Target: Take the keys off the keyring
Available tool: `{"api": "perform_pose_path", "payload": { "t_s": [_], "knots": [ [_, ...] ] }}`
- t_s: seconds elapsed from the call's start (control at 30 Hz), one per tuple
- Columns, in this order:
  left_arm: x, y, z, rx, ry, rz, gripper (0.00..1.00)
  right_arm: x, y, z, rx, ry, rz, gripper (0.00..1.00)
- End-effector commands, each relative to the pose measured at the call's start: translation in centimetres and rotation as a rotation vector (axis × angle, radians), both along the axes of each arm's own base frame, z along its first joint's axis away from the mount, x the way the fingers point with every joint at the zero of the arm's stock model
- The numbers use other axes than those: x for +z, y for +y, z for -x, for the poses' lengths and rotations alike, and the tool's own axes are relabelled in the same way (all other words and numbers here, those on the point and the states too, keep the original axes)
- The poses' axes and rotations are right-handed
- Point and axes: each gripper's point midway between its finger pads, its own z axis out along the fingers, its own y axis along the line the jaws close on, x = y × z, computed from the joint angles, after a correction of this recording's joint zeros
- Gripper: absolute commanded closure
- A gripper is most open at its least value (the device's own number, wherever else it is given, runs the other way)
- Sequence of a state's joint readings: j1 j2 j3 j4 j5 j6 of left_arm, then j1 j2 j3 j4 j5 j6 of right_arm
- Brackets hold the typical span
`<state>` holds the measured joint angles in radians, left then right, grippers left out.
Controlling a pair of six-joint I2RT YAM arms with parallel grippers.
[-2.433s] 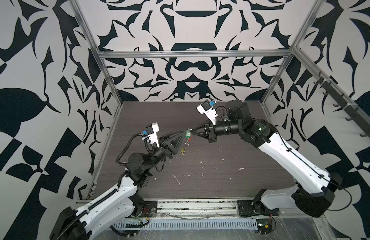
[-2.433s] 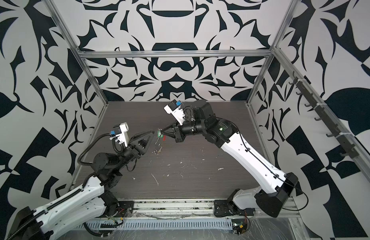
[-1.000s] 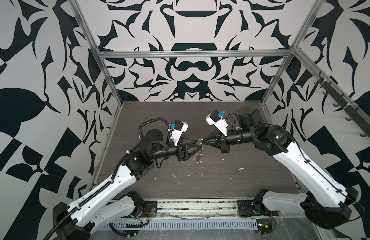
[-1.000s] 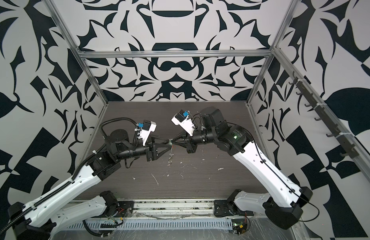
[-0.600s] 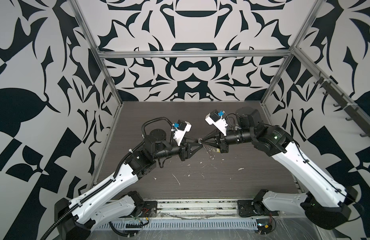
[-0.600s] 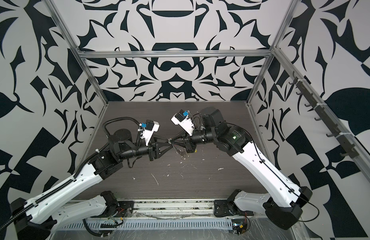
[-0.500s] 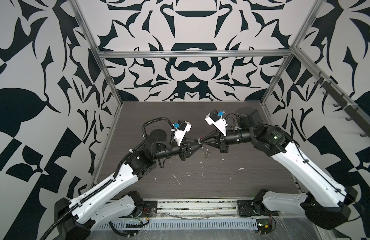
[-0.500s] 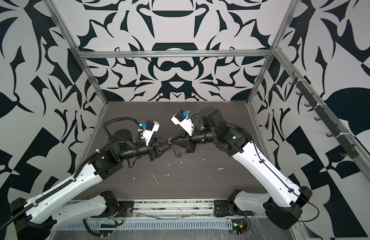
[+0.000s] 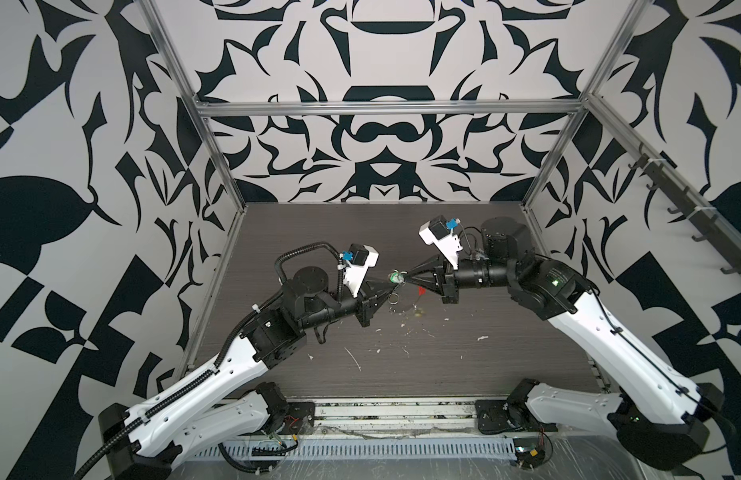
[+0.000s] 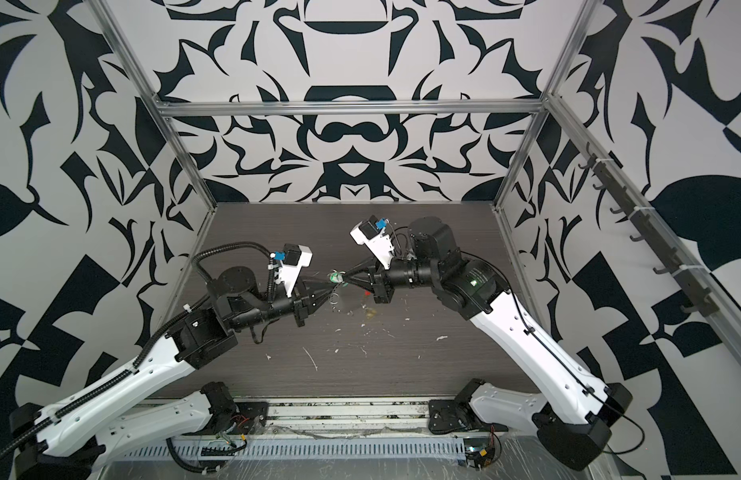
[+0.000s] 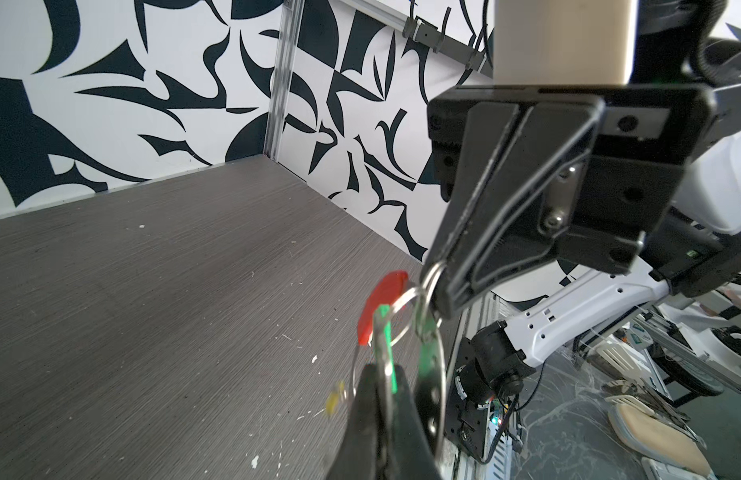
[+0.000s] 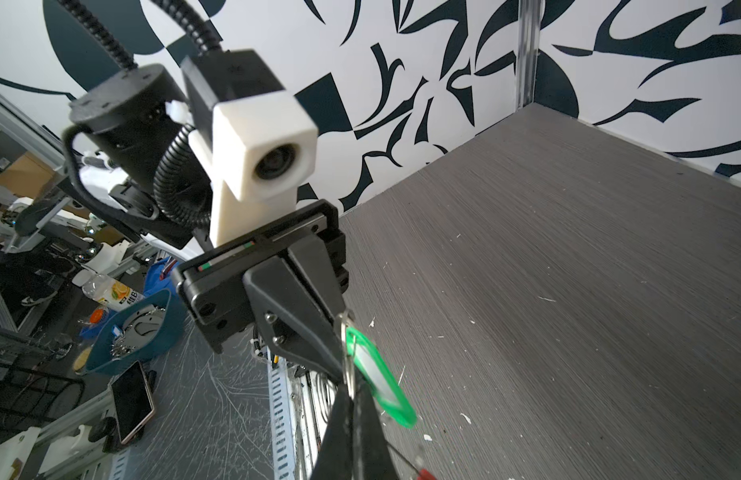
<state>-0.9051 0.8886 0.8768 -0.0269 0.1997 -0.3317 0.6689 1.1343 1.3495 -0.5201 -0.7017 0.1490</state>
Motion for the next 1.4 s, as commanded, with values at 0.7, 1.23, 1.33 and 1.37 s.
{"api": "perform_pose_path", "payload": {
  "t_s": [0.7, 1.23, 1.33, 1.37],
  "knots": [
    [-1.9, 1.0, -0.5, 0.173, -0.019, -0.063, 0.96, 4.1, -1.3, -3.0, -0.137, 0.043, -0.221, 1.0],
    [1.4, 2.1, 2.1, 0.065, -0.101, -0.078, 0.48, 1.4, -1.4, 1.0, 0.168, -0.042, -0.105, 1.0],
    [2.3, 1.7, 1.5, 0.072, -0.126, -0.081, 0.48, 1.3, -1.2, 1.6, 0.216, -0.034, -0.115, 1.0],
    [2.7, 1.7, 1.4, 0.075, -0.133, -0.074, 0.48, 1.3, -1.3, 1.7, 0.223, -0.035, -0.114, 1.0]
  ]
}}
